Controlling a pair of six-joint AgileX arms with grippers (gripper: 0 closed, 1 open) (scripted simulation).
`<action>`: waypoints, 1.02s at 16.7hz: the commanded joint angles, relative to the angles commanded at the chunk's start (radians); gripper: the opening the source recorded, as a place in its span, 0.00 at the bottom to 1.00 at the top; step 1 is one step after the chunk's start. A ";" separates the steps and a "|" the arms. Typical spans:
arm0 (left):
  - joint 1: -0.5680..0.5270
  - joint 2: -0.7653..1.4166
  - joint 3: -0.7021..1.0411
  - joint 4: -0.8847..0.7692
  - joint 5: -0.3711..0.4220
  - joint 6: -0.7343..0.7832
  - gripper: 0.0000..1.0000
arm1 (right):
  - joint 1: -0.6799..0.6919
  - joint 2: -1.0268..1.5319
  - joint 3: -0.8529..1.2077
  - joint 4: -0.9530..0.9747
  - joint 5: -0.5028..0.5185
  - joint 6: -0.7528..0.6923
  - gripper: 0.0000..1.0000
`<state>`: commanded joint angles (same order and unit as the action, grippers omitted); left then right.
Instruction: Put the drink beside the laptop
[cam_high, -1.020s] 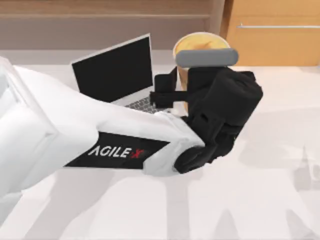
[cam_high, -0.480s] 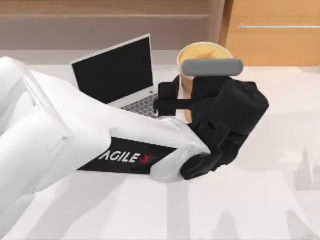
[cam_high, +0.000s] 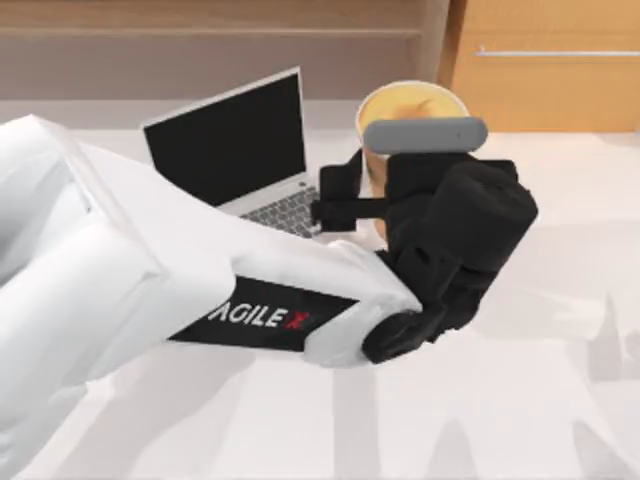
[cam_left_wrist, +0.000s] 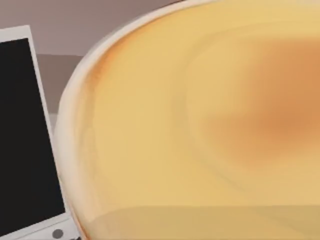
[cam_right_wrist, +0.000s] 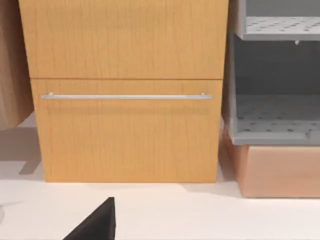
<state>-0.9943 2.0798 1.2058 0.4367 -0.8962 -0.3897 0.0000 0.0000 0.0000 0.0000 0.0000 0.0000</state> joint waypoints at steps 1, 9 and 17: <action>0.000 0.004 -0.002 0.009 0.000 0.000 0.00 | 0.000 0.000 0.000 0.000 0.000 0.000 1.00; 0.000 0.046 -0.032 0.034 0.007 -0.001 0.00 | 0.000 0.000 0.000 0.000 0.000 0.000 1.00; 0.000 0.046 -0.032 0.034 0.007 -0.001 0.45 | 0.000 0.000 0.000 0.000 0.000 0.000 1.00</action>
<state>-0.9944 2.1258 1.1739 0.4708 -0.8896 -0.3911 0.0000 0.0000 0.0000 0.0000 0.0000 0.0000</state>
